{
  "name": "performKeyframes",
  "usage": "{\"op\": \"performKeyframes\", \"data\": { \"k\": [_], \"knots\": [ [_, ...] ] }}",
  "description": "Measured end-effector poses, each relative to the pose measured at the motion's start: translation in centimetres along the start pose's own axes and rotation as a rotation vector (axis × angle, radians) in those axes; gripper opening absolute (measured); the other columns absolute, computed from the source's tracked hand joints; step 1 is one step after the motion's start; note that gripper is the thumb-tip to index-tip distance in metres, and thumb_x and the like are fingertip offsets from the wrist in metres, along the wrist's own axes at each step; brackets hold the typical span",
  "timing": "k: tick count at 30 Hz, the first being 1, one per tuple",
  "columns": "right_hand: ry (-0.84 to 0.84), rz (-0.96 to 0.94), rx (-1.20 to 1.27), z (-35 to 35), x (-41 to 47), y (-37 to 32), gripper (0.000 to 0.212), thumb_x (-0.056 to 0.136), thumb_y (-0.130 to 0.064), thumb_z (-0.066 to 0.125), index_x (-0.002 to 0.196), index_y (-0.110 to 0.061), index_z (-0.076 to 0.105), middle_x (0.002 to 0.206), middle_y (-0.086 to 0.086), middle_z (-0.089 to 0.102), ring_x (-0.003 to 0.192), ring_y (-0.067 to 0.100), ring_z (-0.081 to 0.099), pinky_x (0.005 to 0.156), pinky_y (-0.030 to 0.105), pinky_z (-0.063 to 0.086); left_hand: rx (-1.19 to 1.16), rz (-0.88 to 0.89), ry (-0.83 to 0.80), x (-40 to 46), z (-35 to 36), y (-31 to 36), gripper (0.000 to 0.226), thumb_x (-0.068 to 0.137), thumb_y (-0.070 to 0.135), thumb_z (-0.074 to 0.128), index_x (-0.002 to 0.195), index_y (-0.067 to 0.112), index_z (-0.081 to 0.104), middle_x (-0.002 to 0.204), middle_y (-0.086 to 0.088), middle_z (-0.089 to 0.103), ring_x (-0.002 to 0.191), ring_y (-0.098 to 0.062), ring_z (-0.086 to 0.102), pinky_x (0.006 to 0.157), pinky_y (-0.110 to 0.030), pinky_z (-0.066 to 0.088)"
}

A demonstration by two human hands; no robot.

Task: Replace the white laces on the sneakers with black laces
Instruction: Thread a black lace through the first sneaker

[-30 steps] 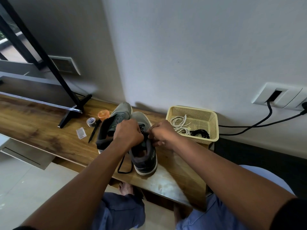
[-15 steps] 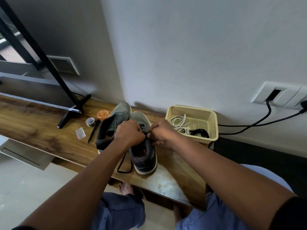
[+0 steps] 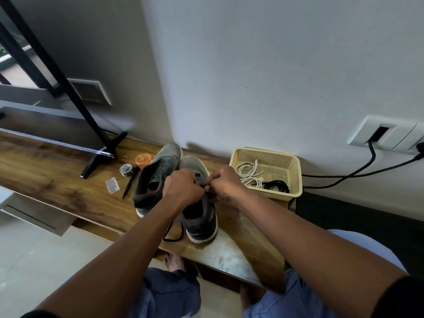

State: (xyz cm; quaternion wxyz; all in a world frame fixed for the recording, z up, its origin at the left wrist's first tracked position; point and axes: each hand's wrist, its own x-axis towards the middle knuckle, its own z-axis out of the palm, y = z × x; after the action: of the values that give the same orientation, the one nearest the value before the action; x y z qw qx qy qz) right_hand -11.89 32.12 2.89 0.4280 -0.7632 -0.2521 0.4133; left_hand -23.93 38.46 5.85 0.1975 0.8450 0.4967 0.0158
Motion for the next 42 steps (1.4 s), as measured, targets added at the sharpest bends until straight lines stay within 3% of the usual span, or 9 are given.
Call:
{"op": "performKeyframes", "data": {
  "k": [9,14,17,20,24,29,33,39,42],
  "knots": [
    [0.026,-0.037,-0.14,0.1,-0.2,0.0,0.017,0.067,-0.006,0.082,0.077,-0.02,0.081,0.08,0.004,0.078,0.081,0.025,0.076,0.076,0.048,0.065,0.017,-0.043,0.022,0.1,0.5,0.1,0.031,0.079,0.041,0.078,0.064,0.016,0.066,0.072,-0.007,0.067,0.077,-0.03,0.069,0.066,-0.032,0.05],
    [0.025,-0.052,-0.142,0.2,-0.2,-0.1,0.017,0.071,-0.004,0.08,0.083,-0.017,0.082,0.08,0.007,0.078,0.082,0.027,0.076,0.078,0.049,0.065,-0.029,-0.067,0.038,0.0,0.4,0.1,0.027,0.079,0.038,0.077,0.068,0.014,0.07,0.075,-0.007,0.07,0.077,-0.029,0.068,0.067,-0.032,0.048],
    [0.099,-0.076,-0.196,0.2,-0.3,-0.3,0.007,0.077,-0.011,0.078,0.083,-0.014,0.079,0.084,0.009,0.077,0.085,0.029,0.075,0.08,0.047,0.064,-0.097,-0.038,-0.037,0.3,0.0,-0.4,0.022,0.084,0.032,0.077,0.068,0.018,0.074,0.072,0.0,0.07,0.079,-0.022,0.068,0.07,-0.03,0.048],
    [0.108,-0.092,-0.215,0.1,-0.4,-0.5,0.004,0.081,-0.014,0.077,0.084,-0.011,0.077,0.087,0.012,0.076,0.085,0.03,0.075,0.081,0.048,0.064,-0.114,-0.002,-0.139,0.8,-1.0,-0.9,0.018,0.085,0.026,0.08,0.068,0.024,0.075,0.08,0.0,0.074,0.087,-0.019,0.071,0.074,-0.031,0.056],
    [0.105,-0.157,-0.274,0.1,-0.7,-0.2,0.007,0.078,-0.016,0.078,0.079,-0.009,0.078,0.08,0.009,0.075,0.081,0.028,0.074,0.078,0.043,0.063,-0.05,0.028,-0.13,0.6,-1.6,-0.8,0.009,0.084,0.02,0.075,0.081,0.019,0.083,0.087,-0.004,0.078,0.09,-0.022,0.072,0.085,-0.039,0.063],
    [0.143,-0.283,-0.423,0.5,-1.1,0.1,0.017,0.071,-0.023,0.082,0.065,-0.014,0.069,0.065,-0.003,0.066,0.072,0.02,0.067,0.057,0.028,0.043,-0.061,0.02,-0.083,0.6,-2.1,-1.1,0.01,0.085,0.019,0.073,0.08,0.02,0.082,0.084,-0.001,0.077,0.086,-0.019,0.071,0.08,-0.035,0.063],
    [0.159,-0.351,-0.484,0.8,-1.1,0.3,0.016,0.072,-0.022,0.077,0.066,-0.01,0.067,0.067,0.003,0.066,0.071,0.026,0.065,0.06,0.034,0.048,-0.048,0.024,-0.053,0.7,-2.0,-1.2,0.009,0.084,0.02,0.074,0.079,0.021,0.081,0.081,0.0,0.076,0.082,-0.017,0.07,0.075,-0.032,0.061],
    [0.118,-0.308,-0.459,0.6,-1.2,0.1,0.019,0.076,-0.017,0.074,0.063,-0.009,0.063,0.064,0.006,0.058,0.072,0.03,0.062,0.058,0.031,0.034,0.099,0.087,-0.037,0.6,-1.4,-0.7,0.011,0.086,0.025,0.073,0.084,0.022,0.083,0.085,0.001,0.077,0.084,-0.018,0.071,0.07,-0.027,0.05],
    [0.052,-0.239,-0.399,0.0,-0.9,-0.3,0.014,0.08,-0.013,0.076,0.068,-0.007,0.071,0.063,0.004,0.061,0.079,0.031,0.07,0.063,0.033,0.047,0.112,0.089,-0.01,0.5,-1.1,-0.6,0.013,0.086,0.028,0.074,0.082,0.02,0.083,0.083,0.0,0.077,0.08,-0.019,0.071,0.071,-0.028,0.053]
  ]
}}
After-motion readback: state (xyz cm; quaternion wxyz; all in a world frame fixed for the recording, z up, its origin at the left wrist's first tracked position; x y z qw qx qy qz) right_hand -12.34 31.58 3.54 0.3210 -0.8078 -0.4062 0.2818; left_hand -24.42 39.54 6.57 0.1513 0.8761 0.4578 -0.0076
